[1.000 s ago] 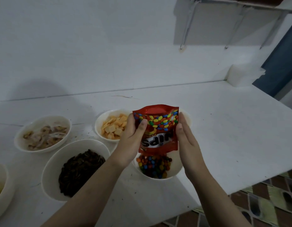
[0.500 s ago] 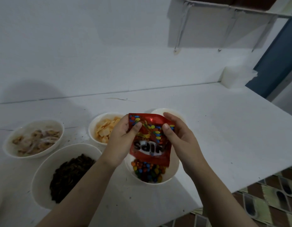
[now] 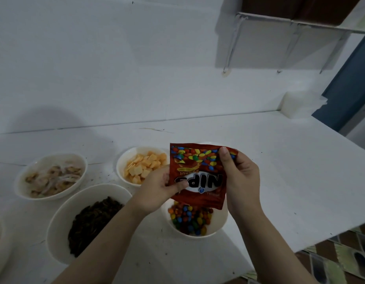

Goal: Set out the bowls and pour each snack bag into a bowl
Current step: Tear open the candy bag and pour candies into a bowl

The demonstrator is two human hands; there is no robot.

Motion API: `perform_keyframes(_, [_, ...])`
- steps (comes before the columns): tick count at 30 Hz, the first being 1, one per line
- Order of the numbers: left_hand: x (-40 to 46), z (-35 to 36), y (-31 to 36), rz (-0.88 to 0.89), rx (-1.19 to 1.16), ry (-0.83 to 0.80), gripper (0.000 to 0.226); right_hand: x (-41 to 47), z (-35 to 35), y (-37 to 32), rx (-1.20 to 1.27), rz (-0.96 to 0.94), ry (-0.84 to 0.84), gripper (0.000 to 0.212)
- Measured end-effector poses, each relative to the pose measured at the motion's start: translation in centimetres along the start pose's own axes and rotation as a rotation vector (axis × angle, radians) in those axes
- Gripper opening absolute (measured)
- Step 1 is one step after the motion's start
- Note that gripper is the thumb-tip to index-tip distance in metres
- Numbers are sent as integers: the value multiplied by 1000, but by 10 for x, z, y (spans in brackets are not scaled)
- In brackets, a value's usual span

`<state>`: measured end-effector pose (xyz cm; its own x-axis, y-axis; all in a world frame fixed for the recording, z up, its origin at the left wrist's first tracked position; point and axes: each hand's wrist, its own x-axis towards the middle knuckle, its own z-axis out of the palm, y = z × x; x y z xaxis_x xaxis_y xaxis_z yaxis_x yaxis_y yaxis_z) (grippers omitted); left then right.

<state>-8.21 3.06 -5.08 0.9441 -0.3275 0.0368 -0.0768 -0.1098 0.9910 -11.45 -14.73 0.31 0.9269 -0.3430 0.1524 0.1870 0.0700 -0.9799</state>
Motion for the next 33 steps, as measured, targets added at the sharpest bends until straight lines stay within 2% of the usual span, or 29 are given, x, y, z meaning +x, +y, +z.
perform_keyframes(5, [5, -9, 9, 63, 278, -106, 27, 2, -2, -3, 46, 10, 50, 22])
perform_keyframes(8, [6, -11, 25, 82, 148, -86, 28, 6, -5, -4, 43, 22, 9, 24])
perform_keyframes(12, [6, -5, 45, 94, -195, 146, 21, 6, -7, 0, -7, 26, -172, 28])
perform_keyframes(15, [5, -5, 54, 105, -423, 249, 27, 6, -14, 10, -260, 71, -411, 30])
perform_keyframes(17, [3, -5, 59, 109, -497, 303, 30, 4, -18, 16, -338, 69, -390, 16])
perform_keyframes(19, [2, -2, 62, 112, -620, 332, 33, 6, -19, 18, -222, 71, -277, 13])
perform_keyframes(21, [-1, 2, 65, 120, -729, 351, 36, 11, -15, 15, -17, 119, -215, 19])
perform_keyframes(24, [-9, 3, 70, 111, -692, 438, 37, 20, 1, 3, 209, 189, -240, 24])
perform_keyframes(26, [-20, 0, 73, 100, -631, 567, 27, 22, 15, -7, 261, 203, -265, 23])
perform_keyframes(30, [-56, -13, 76, 116, -573, 795, 14, 15, 43, -19, 206, 102, -392, 16])
perform_keyframes(33, [-99, -22, 71, 97, -535, 1011, 14, -4, 65, -22, 195, 18, -548, 7])
